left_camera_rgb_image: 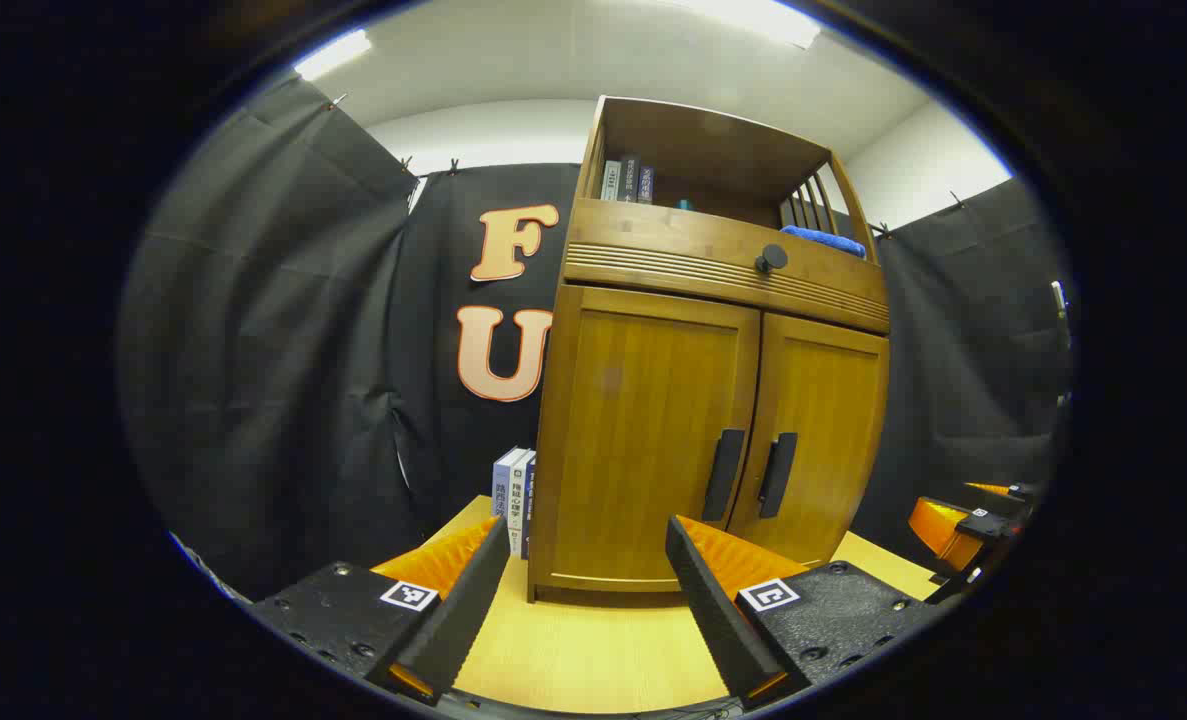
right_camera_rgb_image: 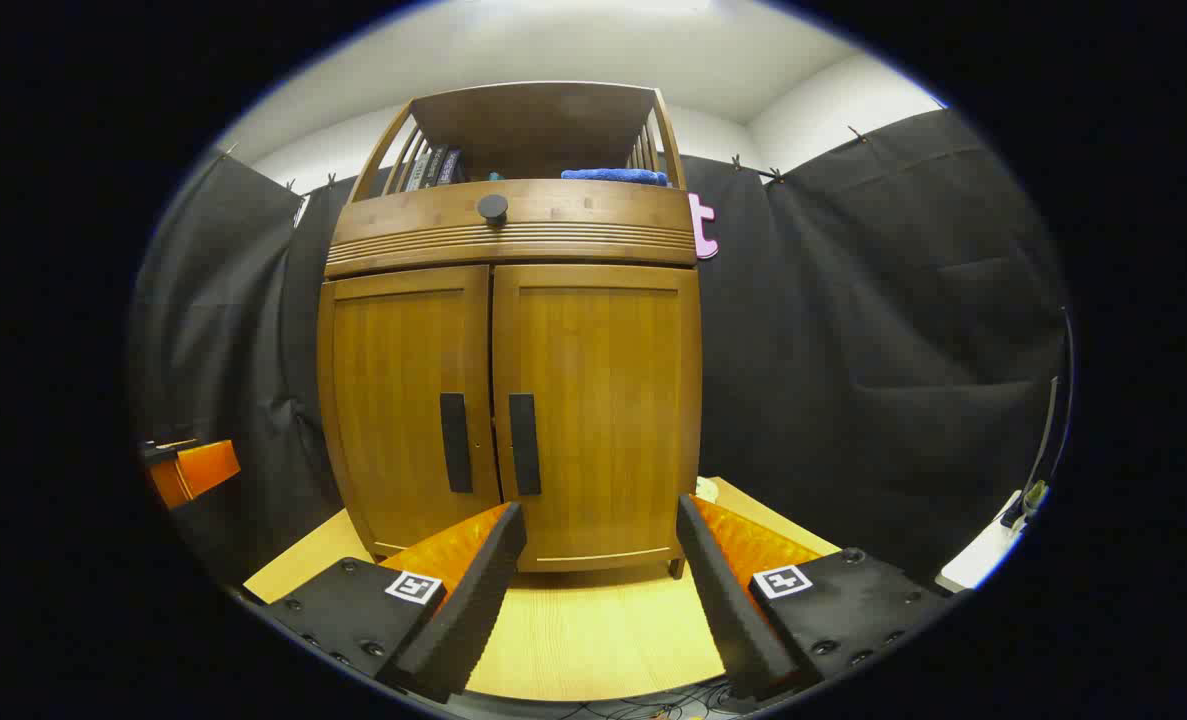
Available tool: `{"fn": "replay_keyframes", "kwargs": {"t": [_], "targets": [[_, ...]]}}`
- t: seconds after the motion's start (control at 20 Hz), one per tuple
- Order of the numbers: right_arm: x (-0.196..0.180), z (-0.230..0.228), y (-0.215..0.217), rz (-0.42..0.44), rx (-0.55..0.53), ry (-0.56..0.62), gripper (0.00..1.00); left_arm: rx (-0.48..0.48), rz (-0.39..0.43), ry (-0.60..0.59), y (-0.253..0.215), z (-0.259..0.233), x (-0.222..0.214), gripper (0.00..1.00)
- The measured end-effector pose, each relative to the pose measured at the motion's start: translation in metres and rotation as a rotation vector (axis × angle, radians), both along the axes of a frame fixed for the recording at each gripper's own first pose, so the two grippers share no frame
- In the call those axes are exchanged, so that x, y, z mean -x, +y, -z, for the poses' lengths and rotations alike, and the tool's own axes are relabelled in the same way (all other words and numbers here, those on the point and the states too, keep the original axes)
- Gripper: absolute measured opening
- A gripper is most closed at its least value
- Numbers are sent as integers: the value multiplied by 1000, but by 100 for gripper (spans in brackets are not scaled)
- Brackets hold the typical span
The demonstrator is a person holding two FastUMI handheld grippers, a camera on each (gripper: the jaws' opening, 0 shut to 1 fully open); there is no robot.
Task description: Open the right door of the double-door shoe cabinet with the right hand, and open the left door with the left hand.
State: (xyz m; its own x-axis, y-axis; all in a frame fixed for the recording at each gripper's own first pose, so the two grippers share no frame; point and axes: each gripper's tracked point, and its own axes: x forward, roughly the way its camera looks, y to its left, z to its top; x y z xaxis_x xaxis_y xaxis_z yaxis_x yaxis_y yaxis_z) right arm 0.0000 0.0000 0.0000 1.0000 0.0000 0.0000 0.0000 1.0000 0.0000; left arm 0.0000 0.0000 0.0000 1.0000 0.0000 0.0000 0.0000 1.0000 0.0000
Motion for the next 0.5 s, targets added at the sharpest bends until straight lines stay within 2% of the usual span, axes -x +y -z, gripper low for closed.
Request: {"fn": "replay_keyframes", "kwargs": {"t": [0.05, 0.1, 0.15, 0.25, 0.3, 0.4, 0.45, 0.5], "targets": [[0, -3, -1, 4, 2, -8, 98, 0, 3, 1, -2, 0, 3, 92], [1, -4, -2, 6, 3, -12, 98, 2, 5, 2, -3, 0, 4, 95], [2, -5, -2, 5, 4, -13, 94, 5, 6, 3, -1, 1, 4, 95], [3, -6, -2, 2, 8, -15, 94, 6, 1, 8, 2, 4, 4, 95], [4, -6, -3, 3, 9, -15, 94, 2, -1, 8, 3, 3, 4, 92], [5, -4, -1, -3, -4, -10, 94, -1, -7, 8, 5, 4, 3, 95], [5, -2, -1, -5, -13, -3, 98, 5, -7, 12, 5, 5, 4, 92], [6, 0, -2, -4, -17, 4, 94, 13, -3, 14, 4, 7, 4, 92]]}}
